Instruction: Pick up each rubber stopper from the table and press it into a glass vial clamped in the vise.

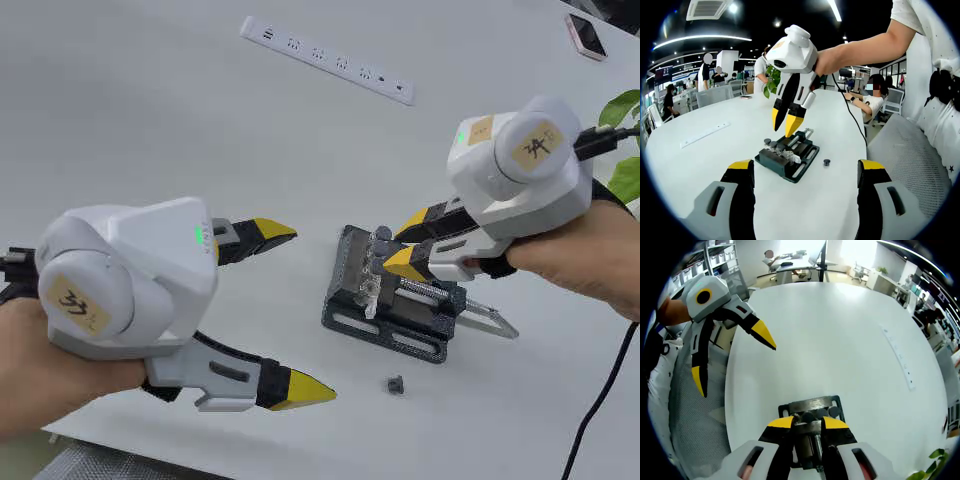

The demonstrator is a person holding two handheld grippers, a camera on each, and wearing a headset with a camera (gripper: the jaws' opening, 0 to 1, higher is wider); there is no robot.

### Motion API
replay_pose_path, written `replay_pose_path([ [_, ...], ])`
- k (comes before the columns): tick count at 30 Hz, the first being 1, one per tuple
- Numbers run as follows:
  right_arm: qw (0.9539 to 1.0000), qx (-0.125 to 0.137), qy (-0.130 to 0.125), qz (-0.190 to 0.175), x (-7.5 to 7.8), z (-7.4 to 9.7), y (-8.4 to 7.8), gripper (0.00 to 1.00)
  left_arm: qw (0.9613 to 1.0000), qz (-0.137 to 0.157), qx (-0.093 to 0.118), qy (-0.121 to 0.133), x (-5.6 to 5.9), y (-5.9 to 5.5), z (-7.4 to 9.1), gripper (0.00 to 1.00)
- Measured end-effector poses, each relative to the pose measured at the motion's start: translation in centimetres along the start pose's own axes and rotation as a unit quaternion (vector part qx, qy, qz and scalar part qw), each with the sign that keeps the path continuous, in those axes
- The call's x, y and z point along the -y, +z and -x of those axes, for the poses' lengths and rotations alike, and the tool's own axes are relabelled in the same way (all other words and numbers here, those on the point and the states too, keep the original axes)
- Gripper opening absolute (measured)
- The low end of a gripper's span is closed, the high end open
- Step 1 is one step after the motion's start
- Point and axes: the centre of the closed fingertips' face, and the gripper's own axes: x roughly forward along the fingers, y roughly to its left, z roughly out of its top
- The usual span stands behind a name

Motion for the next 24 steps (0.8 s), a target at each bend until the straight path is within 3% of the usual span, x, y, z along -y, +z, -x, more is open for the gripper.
replay_pose_path([
  [6,0.9987,0.043,-0.011,-0.027,0.1,1.5,-0.4,0.22,0.9999,-0.007,-0.012,-0.006,0.3,0.0,-0.3,0.81],
  [14,0.9941,0.086,-0.025,-0.060,-0.2,3.5,-2.2,0.30,0.9993,-0.016,-0.029,-0.016,1.0,0.0,-1.0,0.78],
  [20,0.9865,0.136,-0.032,-0.085,-0.7,5.0,-3.4,0.38,0.9983,-0.022,-0.048,-0.026,1.6,-0.2,-1.7,0.75],
  [24,0.9830,0.153,-0.038,-0.094,-1.1,5.8,-4.6,0.43,0.9975,-0.025,-0.059,-0.032,2.0,-0.3,-2.3,0.73],
])
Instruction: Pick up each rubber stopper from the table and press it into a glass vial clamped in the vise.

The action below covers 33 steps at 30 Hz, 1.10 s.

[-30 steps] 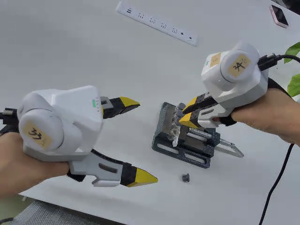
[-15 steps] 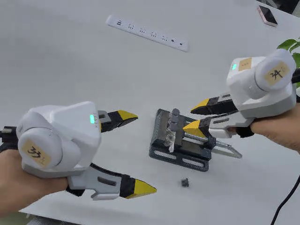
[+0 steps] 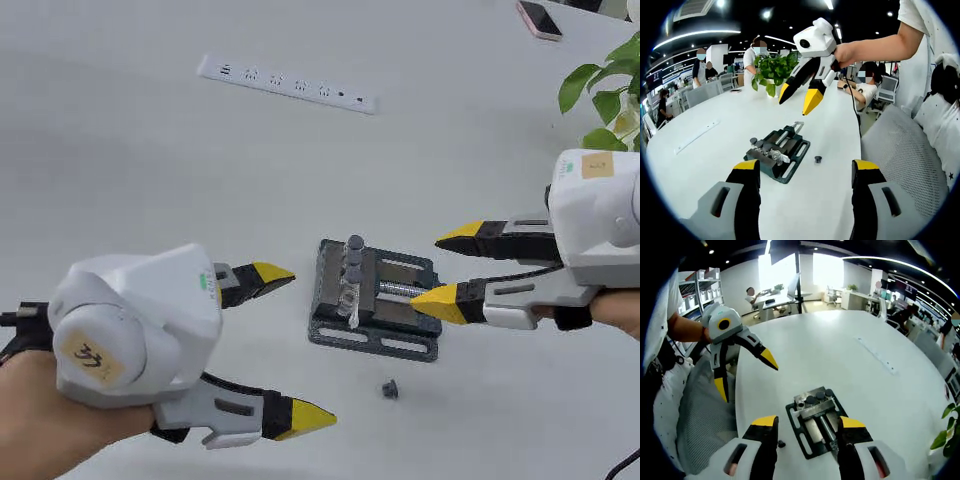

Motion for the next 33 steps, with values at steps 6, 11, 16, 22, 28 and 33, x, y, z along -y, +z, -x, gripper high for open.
replay_pose_path([
  [6,0.9993,0.034,-0.006,-0.015,-0.8,1.8,-1.5,0.50,0.9997,-0.006,-0.021,-0.014,0.7,-0.1,-1.1,0.68],
  [11,0.9979,0.057,-0.010,-0.029,-1.1,3.3,-3.1,0.56,0.9987,-0.009,-0.042,-0.027,1.9,-0.3,-2.2,0.63],
  [16,0.9960,0.080,-0.014,-0.036,-1.4,4.6,-4.7,0.64,0.9973,-0.014,-0.059,-0.040,2.7,-0.6,-3.1,0.56],
  [22,0.9933,0.104,-0.020,-0.046,-1.7,5.9,-7.0,0.67,0.9948,-0.023,-0.085,-0.052,3.7,-0.9,-4.4,0.49],
  [28,0.9912,0.119,-0.025,-0.052,-1.8,6.8,-9.0,0.71,0.9918,-0.026,-0.110,-0.061,4.2,-1.9,-6.3,0.42],
  [33,0.9899,0.124,-0.030,-0.062,-1.7,7.0,-11.0,0.71,0.9890,-0.027,-0.131,-0.062,4.0,-3.0,-8.0,0.36],
])
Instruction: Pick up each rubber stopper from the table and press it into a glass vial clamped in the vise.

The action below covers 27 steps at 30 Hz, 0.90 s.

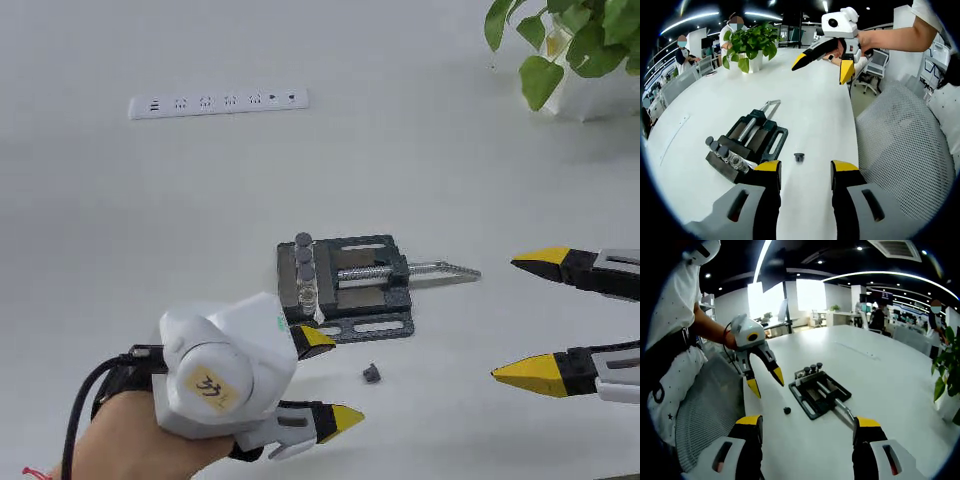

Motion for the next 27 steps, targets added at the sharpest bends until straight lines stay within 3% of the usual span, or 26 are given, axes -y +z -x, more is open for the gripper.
replay_pose_path([
  [8,0.9998,0.006,-0.014,-0.013,-0.4,0.5,-0.6,0.69,0.9993,0.008,-0.037,-0.002,-0.6,-1.8,-2.6,0.27],
  [13,0.9997,0.009,-0.015,-0.020,-0.7,0.5,-0.7,0.69,0.9989,0.013,-0.044,0.002,-0.8,-1.8,-3.5,0.21],
  [22,0.9995,0.010,-0.016,-0.024,-0.5,0.6,-1.0,0.68,0.9982,0.018,-0.058,0.001,-1.4,-2.9,-4.9,0.14],
  [27,0.9995,0.010,-0.016,-0.025,-0.6,0.7,-0.9,0.68,0.9979,0.021,-0.061,0.001,-1.3,-2.8,-5.1,0.13],
])
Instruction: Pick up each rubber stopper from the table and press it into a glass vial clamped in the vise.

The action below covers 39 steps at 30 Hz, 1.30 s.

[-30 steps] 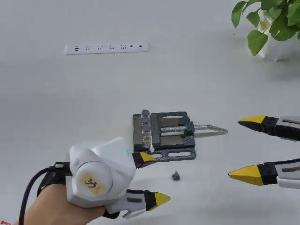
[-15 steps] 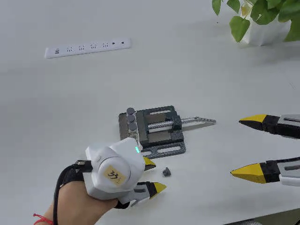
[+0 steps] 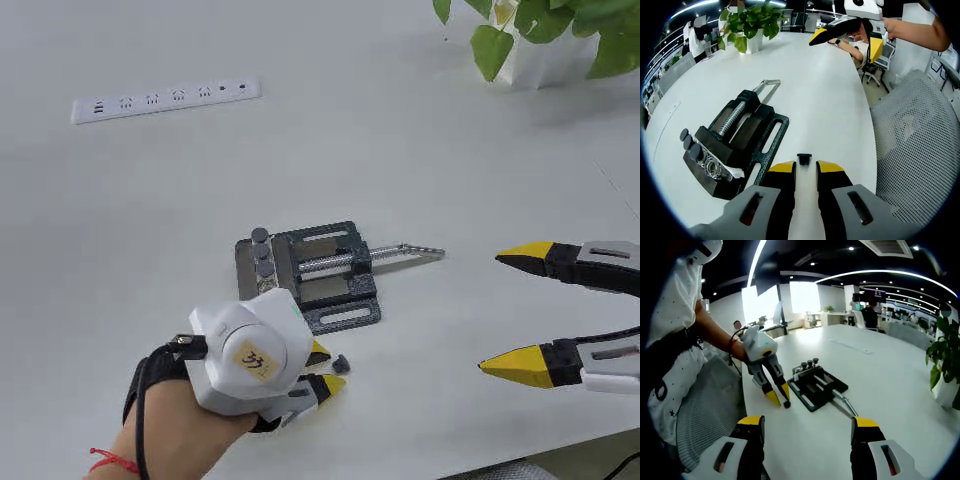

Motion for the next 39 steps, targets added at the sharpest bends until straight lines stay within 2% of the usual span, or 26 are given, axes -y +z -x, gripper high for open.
replay_pose_path([
  [7,1.0000,0.001,-0.003,-0.002,0.2,0.2,0.2,0.67,1.0000,0.001,-0.005,0.002,-0.5,-0.1,-0.6,0.10],
  [18,1.0000,0.001,-0.002,-0.001,0.8,0.1,0.3,0.65,1.0000,-0.003,-0.008,0.000,-0.6,-0.2,-0.7,0.05],
  [27,0.9999,-0.004,0.013,0.009,0.0,-0.8,1.2,0.64,0.9999,-0.010,-0.010,0.000,-0.4,0.0,-0.5,0.04],
  [30,0.9996,-0.006,0.025,0.013,-0.3,-1.1,1.6,0.61,0.9999,-0.010,0.003,-0.001,-0.3,0.8,0.3,0.04],
  [33,0.9988,-0.006,0.042,0.026,-1.4,-1.9,2.8,0.58,0.9997,-0.017,0.019,-0.002,-0.1,1.9,1.3,0.04],
  [39,0.9945,-0.006,0.088,0.056,-4.1,-3.3,5.9,0.49,0.9974,-0.043,0.057,0.001,1.1,5.7,4.8,0.04],
])
